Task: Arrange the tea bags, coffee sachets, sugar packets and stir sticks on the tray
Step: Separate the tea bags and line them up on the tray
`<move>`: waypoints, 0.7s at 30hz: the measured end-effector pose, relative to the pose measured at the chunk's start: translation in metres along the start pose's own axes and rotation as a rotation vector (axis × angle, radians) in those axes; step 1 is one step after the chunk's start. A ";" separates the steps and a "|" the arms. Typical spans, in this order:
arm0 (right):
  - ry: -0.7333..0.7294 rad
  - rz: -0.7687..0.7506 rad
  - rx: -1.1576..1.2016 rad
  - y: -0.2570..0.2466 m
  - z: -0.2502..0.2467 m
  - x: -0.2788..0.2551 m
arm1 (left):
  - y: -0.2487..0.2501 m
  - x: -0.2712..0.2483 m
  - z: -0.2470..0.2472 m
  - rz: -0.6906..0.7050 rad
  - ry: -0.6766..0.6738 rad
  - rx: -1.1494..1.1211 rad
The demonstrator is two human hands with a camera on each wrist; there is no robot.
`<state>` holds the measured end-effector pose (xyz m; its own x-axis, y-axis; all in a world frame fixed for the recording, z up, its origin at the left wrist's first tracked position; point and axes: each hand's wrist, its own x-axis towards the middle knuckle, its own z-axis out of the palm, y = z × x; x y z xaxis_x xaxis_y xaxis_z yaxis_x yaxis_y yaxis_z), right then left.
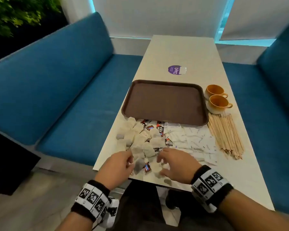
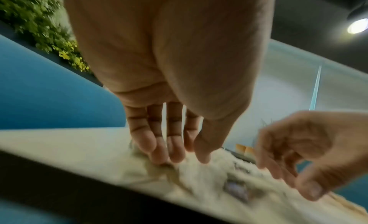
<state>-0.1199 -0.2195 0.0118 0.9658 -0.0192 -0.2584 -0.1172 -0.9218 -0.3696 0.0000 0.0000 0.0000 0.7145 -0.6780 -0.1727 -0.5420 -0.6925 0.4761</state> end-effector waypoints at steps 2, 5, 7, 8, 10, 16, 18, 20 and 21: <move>-0.015 0.016 0.026 -0.005 0.007 0.002 | -0.003 -0.003 0.009 -0.026 -0.010 0.016; -0.050 0.009 0.034 -0.012 0.016 0.004 | -0.005 -0.010 0.022 -0.021 0.008 -0.001; -0.022 0.019 0.050 -0.014 0.018 0.006 | -0.003 -0.011 0.024 -0.050 0.036 -0.041; -0.012 0.019 0.054 -0.015 0.019 0.008 | -0.002 -0.011 0.023 -0.073 0.039 -0.052; -0.003 0.017 0.060 -0.016 0.022 0.011 | -0.001 -0.009 0.024 -0.128 0.047 -0.090; 0.038 -0.011 0.092 -0.014 0.021 0.015 | 0.003 -0.008 0.027 -0.184 0.066 -0.152; 0.068 -0.021 0.122 -0.011 0.019 0.013 | 0.005 -0.009 0.029 -0.175 0.069 -0.162; 0.111 -0.031 0.171 -0.007 0.017 0.011 | 0.007 -0.009 0.030 -0.155 0.073 -0.162; 0.138 -0.030 0.197 -0.005 0.016 0.010 | 0.007 -0.009 0.030 -0.136 0.067 -0.159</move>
<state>-0.1133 -0.2091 -0.0036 0.9904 -0.0577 -0.1254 -0.1175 -0.8294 -0.5462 -0.0229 -0.0061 -0.0210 0.8072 -0.5591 -0.1894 -0.3656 -0.7254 0.5832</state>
